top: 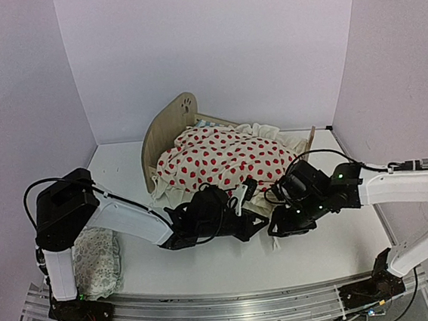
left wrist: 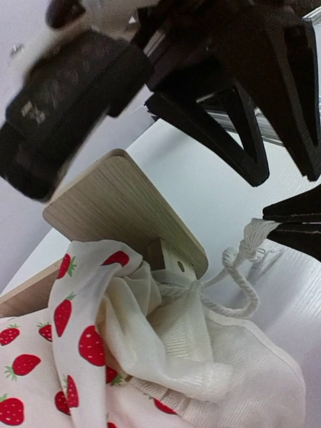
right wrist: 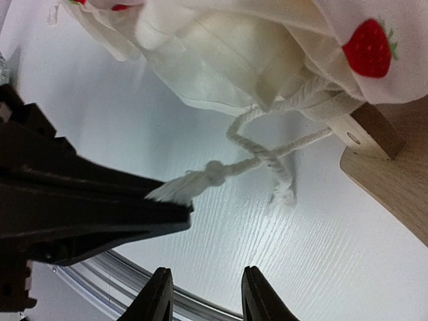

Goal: Set up the pet bed
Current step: Tie the right ropes of the mattress at the bed frame base.

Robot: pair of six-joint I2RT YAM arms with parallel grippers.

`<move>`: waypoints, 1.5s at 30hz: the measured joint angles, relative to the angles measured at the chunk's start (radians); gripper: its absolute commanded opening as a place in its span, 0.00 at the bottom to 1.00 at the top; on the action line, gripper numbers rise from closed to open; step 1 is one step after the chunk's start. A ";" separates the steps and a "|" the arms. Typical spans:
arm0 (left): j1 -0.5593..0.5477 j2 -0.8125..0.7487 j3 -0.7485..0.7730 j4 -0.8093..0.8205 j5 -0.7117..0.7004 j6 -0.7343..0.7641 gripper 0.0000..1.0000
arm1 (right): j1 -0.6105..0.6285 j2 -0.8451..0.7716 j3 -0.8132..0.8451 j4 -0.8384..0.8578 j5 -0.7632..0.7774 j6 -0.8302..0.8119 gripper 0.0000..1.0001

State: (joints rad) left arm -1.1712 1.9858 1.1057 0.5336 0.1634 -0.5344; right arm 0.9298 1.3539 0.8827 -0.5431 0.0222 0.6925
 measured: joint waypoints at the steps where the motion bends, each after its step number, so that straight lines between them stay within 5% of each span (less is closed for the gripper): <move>1: 0.002 0.000 0.008 -0.004 0.001 0.006 0.00 | 0.000 -0.015 0.010 -0.013 0.000 -0.007 0.37; 17: 0.018 0.083 0.182 -0.132 0.019 0.090 0.00 | 0.000 -0.251 -0.114 -0.060 0.166 -0.230 0.39; 32: 0.058 0.084 0.183 -0.169 0.019 0.090 0.00 | 0.000 -0.098 -0.137 0.139 0.078 -0.553 0.41; 45: 0.062 0.084 0.183 -0.167 0.023 0.068 0.00 | 0.000 -0.038 -0.199 0.317 0.191 -0.668 0.45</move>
State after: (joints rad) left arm -1.1095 2.0697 1.2884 0.3664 0.1866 -0.4660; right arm 0.9298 1.3156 0.6837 -0.2259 0.2131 0.0242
